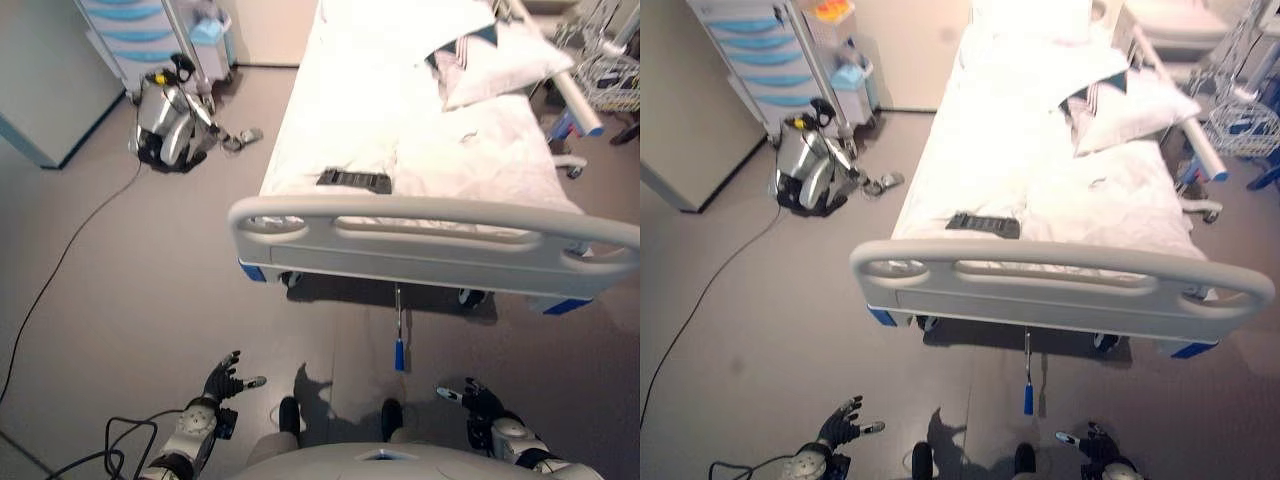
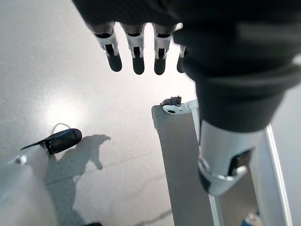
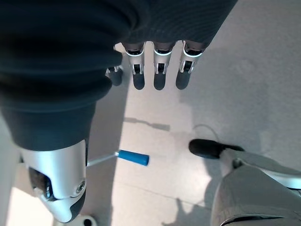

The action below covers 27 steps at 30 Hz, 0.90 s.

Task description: Raise the hospital bed

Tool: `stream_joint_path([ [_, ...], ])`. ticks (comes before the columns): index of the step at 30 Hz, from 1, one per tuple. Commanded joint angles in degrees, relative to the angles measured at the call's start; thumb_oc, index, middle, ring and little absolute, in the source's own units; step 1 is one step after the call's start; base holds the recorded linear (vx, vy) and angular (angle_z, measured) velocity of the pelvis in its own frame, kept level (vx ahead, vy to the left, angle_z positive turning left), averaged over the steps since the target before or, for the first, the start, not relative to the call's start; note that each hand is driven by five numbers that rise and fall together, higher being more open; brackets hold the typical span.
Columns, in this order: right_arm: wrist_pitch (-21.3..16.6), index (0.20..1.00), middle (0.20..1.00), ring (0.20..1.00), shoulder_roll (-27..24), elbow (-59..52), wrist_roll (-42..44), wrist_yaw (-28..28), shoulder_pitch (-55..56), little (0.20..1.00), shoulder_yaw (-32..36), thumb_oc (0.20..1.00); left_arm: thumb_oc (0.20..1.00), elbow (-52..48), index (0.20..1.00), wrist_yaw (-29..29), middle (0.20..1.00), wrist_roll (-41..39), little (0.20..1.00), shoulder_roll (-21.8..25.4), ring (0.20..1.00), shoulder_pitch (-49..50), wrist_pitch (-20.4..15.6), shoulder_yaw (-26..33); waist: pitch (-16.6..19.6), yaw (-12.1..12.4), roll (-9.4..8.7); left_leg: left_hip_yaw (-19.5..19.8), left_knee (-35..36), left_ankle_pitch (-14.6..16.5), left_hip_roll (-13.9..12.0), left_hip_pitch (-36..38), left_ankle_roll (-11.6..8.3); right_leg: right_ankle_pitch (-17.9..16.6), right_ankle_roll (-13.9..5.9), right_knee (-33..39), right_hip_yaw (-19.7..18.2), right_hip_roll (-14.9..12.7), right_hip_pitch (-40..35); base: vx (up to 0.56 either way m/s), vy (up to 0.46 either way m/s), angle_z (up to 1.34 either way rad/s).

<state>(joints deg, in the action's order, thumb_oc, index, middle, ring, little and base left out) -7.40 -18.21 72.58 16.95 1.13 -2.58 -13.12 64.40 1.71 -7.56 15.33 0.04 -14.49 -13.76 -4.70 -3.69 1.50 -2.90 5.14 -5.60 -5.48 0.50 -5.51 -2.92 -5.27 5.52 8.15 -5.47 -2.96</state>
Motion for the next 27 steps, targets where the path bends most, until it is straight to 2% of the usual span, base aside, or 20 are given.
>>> stream_joint_path([
  [1, 0.50, 1.000, 1.000, 1.000, 0.83, 0.41, -2.24, 0.28, -3.40, 1.000, 0.41, 1.000, 1.000, 1.14, 1.000, 0.55, 1.000, 0.12, 1.000, 0.24, 1.000, -4.33, -0.75, 2.52, -0.54, 0.07, -2.08, -1.37, -1.65, 4.47, 2.51, 4.43, 1.13, -1.83, -4.98, -1.85, -0.36, -1.93, 0.75, 0.04, 0.030, -0.01],
  [15, 0.24, 1.000, 1.000, 1.000, 2.51, -2.13, -5.83, 0.55, 0.10, 1.000, -1.58, 1.000, 1.000, 5.14, 1.000, 1.69, 1.000, -0.89, 1.000, -1.48, 1.000, -3.44, 0.41, 5.13, 1.80, -0.24, -2.96, -2.21, -0.14, 4.57, 2.44, 7.34, 1.28, -1.75, -4.70, -1.03, -0.52, -1.88, -2.04, 0.00, 0.007, -0.01],
  [21, 0.36, 1.000, 1.000, 1.000, 2.45, -2.00, -8.56, 1.05, 0.45, 1.000, -2.62, 1.000, 1.000, 5.50, 1.000, 0.43, 1.000, 2.06, 1.000, -1.80, 1.000, -3.12, 0.45, 2.88, 1.88, -0.18, -2.76, -1.89, -0.18, 4.66, 2.52, 7.45, 1.39, -1.56, -4.69, -1.08, -0.38, -2.09, -2.40, 0.00, 0.000, -0.03],
  [27, 0.04, 1.000, 1.000, 1.000, 3.08, -1.88, -7.95, 1.10, 0.63, 1.000, -2.54, 1.000, 1.000, 5.75, 1.000, 0.75, 1.000, 2.06, 1.000, -1.50, 1.000, -2.80, 0.09, 3.29, 1.88, 0.04, -2.84, -1.57, -0.16, 4.69, 2.49, 7.60, 1.41, -1.47, -4.76, -0.96, -0.11, -2.23, -2.79, 0.00, 0.000, 0.00],
])
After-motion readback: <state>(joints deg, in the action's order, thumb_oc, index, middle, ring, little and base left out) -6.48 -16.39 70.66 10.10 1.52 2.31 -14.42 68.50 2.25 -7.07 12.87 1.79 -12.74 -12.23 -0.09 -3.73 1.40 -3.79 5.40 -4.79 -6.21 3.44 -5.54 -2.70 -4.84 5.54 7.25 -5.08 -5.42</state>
